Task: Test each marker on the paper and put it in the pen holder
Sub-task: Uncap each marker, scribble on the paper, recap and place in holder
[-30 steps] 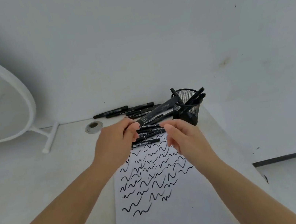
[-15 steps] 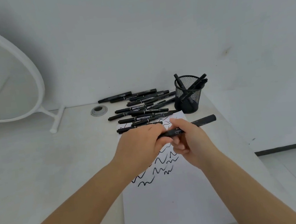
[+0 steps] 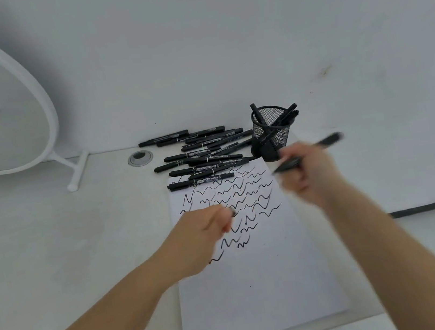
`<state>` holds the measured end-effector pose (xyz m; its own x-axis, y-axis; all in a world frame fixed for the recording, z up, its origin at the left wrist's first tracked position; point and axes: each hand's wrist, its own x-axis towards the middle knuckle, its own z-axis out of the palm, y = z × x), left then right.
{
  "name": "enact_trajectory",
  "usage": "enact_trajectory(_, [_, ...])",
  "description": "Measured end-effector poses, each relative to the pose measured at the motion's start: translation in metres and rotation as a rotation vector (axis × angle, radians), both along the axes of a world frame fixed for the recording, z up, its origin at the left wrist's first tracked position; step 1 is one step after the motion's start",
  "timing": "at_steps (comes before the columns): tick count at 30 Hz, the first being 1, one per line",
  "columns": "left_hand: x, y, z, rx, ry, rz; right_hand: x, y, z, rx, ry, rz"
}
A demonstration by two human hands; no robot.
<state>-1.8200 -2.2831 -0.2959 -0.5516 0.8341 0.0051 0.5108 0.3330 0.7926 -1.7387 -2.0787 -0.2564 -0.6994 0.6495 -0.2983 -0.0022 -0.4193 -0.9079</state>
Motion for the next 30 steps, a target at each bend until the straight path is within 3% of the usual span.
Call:
enact_trajectory(3, [-0.027, -0.033, -0.019, 0.007, -0.108, 0.243, 0.025, 0.049, 0.009, 0.083, 0.081, -0.258])
enact_trajectory(6, [-0.038, -0.04, -0.032, 0.036, 0.04, 0.375, 0.024, 0.037, -0.007, 0.392, -0.02, -0.165])
enact_trajectory(9, [-0.03, -0.025, -0.031, 0.116, 0.074, 0.344, 0.018, 0.004, -0.025, 0.535, -0.077, 0.055])
enact_trajectory(12, [-0.022, -0.009, -0.028, 0.145, 0.12, 0.291, 0.021, -0.016, -0.046, 0.525, -0.032, 0.153])
enact_trajectory(15, [-0.015, 0.004, -0.027, 0.133, 0.224, 0.205, 0.027, -0.029, -0.067, 0.533, 0.004, 0.099])
enact_trajectory(18, [-0.008, 0.01, -0.034, 0.053, 0.304, 0.114, 0.032, -0.028, -0.078, 0.674, -0.048, -0.053])
enact_trajectory(21, [-0.008, 0.009, -0.041, 0.016, 0.302, 0.1, 0.034, -0.02, -0.081, 0.731, -0.087, -0.144])
enact_trajectory(30, [-0.008, 0.008, -0.041, 0.04, 0.22, 0.137, 0.032, -0.024, -0.087, 0.799, -0.154, -0.013])
